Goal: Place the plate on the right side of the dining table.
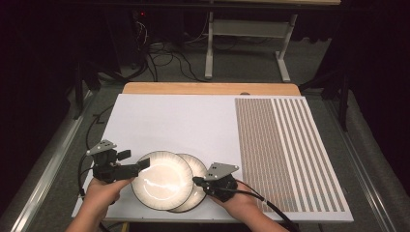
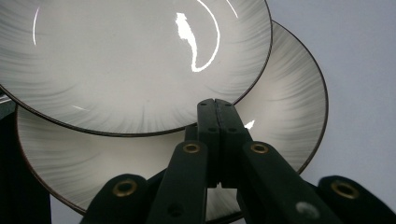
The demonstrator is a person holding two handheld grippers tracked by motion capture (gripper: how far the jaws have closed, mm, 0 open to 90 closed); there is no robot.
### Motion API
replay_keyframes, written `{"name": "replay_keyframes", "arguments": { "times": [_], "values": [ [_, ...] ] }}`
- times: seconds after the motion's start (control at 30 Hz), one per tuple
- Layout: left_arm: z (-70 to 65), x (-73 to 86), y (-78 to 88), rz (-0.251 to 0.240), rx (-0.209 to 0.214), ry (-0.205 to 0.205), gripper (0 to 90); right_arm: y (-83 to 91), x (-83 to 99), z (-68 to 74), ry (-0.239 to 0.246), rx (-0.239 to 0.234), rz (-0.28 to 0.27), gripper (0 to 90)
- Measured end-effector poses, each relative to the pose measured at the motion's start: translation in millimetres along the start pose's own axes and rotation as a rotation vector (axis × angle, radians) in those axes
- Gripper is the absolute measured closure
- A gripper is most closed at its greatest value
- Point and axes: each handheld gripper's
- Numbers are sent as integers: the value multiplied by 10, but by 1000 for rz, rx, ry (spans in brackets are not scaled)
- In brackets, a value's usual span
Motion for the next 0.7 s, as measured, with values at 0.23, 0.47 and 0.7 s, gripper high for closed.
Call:
{"name": "replay_keyframes", "arguments": {
  "times": [0.23,0.47,0.7],
  "values": [
    [-3,25,-37,93,6,9,135,-5,-4,11,-4,5,-2,900],
    [37,65,-60,176,45,57,194,-6,-1,11,-4,8,-1,900],
    [14,125,-95,231,72,80,261,-7,-1,11,-1,10,-1,900]
  ]
}}
Point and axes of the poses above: each handheld gripper's, and its own axes: y roughly backward along the jaws, x roughly out of its underside, z roughly to its left, and after that the axes turned 7 degrees about -x, right-handed
